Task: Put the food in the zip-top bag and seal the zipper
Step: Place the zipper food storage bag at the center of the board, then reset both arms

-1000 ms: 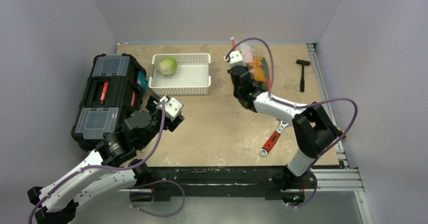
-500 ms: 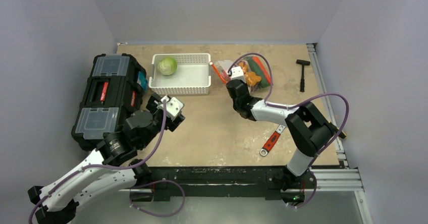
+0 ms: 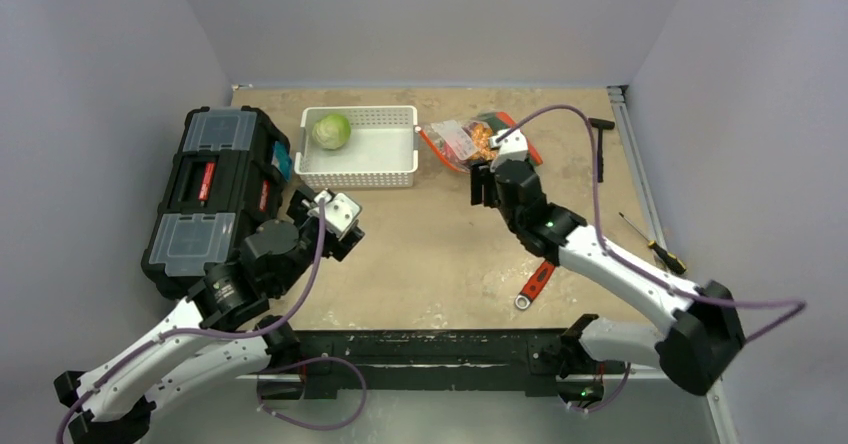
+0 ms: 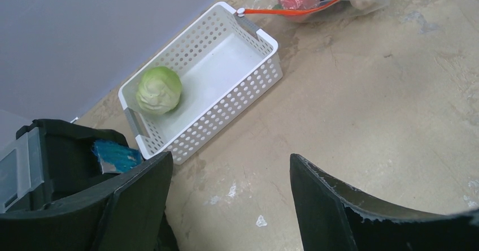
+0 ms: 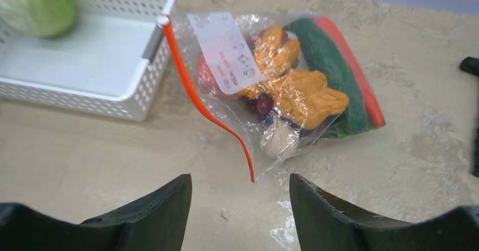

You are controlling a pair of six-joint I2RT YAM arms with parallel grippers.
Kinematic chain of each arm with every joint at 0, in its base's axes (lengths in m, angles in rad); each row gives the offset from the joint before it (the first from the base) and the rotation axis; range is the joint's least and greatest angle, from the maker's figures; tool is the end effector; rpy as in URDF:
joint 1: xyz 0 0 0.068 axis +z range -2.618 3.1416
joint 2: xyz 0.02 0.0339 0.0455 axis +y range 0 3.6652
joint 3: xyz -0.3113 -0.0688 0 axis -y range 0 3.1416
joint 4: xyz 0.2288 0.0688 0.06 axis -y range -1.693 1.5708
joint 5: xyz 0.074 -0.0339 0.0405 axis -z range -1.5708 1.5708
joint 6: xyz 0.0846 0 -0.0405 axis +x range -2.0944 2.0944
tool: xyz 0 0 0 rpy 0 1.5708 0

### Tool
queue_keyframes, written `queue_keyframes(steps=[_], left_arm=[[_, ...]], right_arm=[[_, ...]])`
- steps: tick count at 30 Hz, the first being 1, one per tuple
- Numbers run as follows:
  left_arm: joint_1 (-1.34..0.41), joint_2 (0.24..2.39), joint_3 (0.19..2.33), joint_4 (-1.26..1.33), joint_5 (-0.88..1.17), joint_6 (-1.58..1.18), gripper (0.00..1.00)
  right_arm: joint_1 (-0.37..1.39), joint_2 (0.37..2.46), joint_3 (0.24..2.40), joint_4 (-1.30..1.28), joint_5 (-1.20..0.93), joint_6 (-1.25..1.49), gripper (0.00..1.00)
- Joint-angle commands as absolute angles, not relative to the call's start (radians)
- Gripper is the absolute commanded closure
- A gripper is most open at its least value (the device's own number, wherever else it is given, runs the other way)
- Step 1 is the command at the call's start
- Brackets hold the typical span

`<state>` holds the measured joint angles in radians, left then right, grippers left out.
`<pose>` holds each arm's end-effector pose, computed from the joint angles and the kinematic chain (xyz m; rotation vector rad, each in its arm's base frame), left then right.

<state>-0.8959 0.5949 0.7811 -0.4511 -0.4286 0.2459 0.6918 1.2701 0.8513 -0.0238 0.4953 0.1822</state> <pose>0.1034 -0.0730 0.3498 0.7154 1.6645 -0.0679 0.2531 0.1574 0.3090 -0.1880 1.9489 0.0748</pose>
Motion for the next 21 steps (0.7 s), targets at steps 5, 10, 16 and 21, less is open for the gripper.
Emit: queue_keyframes(steps=[5, 10, 16, 21], left_arm=[[-0.892, 0.531, 0.768, -0.410, -0.467, 0.247, 0.25], [-0.892, 0.477, 0.758, -0.398, -0.507, 0.235, 0.25], [-0.892, 0.395, 0.856, -0.513, -0.539, 0.075, 0.24], [-0.892, 0.324, 0.963, -0.630, -0.557, -0.074, 0.24]], right_arm=[[0.692, 0.825, 0.894, -0.253, 0.449, 0.260, 0.33], [0.692, 0.654, 0.967, -0.367, 0.444, 0.257, 0.22], [0.691, 0.514, 1.077, -0.529, 0.554, 0.262, 0.08], [0.692, 0.405, 1.134, -0.580, 0.604, 0.261, 0.01]])
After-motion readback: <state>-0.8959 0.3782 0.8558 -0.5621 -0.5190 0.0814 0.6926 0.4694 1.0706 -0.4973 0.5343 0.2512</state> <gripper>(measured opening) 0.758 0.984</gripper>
